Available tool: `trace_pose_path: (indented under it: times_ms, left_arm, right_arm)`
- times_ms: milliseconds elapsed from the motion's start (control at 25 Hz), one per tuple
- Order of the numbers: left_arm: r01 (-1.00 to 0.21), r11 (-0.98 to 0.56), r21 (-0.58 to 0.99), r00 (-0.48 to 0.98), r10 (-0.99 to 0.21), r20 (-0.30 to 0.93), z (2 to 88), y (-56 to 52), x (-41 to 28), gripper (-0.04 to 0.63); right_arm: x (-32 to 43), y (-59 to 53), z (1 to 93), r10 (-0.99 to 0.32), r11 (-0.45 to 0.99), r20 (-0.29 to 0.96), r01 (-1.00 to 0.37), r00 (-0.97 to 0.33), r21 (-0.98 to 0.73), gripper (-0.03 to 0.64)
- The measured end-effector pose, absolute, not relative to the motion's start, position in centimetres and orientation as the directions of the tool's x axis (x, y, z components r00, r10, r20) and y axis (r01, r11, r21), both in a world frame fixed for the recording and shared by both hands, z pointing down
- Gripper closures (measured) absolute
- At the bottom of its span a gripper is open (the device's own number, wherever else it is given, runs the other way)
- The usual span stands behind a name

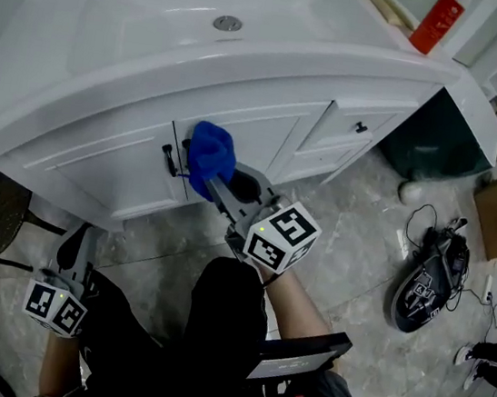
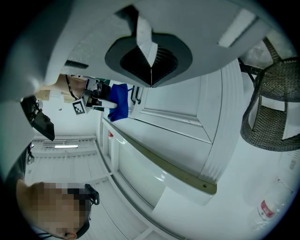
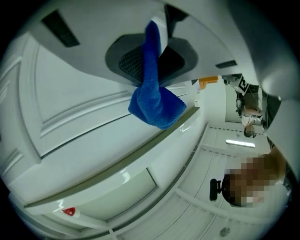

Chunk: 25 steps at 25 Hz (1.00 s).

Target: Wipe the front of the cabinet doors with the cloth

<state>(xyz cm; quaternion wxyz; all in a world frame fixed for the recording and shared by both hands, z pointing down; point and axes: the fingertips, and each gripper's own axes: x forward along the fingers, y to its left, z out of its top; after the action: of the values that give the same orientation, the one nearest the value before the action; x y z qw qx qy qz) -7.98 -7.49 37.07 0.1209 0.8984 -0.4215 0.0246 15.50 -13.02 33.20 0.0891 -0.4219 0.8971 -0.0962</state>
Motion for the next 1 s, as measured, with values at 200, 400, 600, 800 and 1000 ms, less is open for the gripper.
trace_pose_path:
  times_ms: [200, 400, 600, 800, 1000]
  left_arm:
    - [-0.783, -0.589, 0.198, 0.619, -0.77, 0.156, 37.2, -7.5, -9.8, 0.592]
    - [-0.798, -0.559, 0.224, 0.598, -0.783, 0.172, 38.1, -7.5, -11.1, 0.592]
    - [-0.79, -0.571, 0.223, 0.609, -0.774, 0.175, 38.5, -7.6, -10.7, 0.592]
    - [-0.793, -0.571, 0.214, 0.607, -0.773, 0.184, 38.7, -8.1, -10.1, 0.592]
    - [-0.79, -0.574, 0.217, 0.611, -0.766, 0.199, 39.1, -8.0, -9.2, 0.592]
  right_arm:
    - [12.2, -14.8, 35.7, -0.742, 0.65, -0.013, -0.714, -0.67, -0.262, 0.566]
    - [13.7, -16.5, 37.6, -0.771, 0.599, 0.043, -0.746, -0.636, -0.291, 0.565]
    - [14.2, -16.5, 37.5, -0.761, 0.62, 0.048, -0.747, -0.647, -0.241, 0.565]
    - [16.4, -17.4, 38.3, -0.794, 0.582, 0.053, -0.782, -0.606, -0.222, 0.565]
    - [21.0, -19.0, 39.7, -0.857, 0.48, 0.076, -0.843, -0.51, -0.245, 0.566]
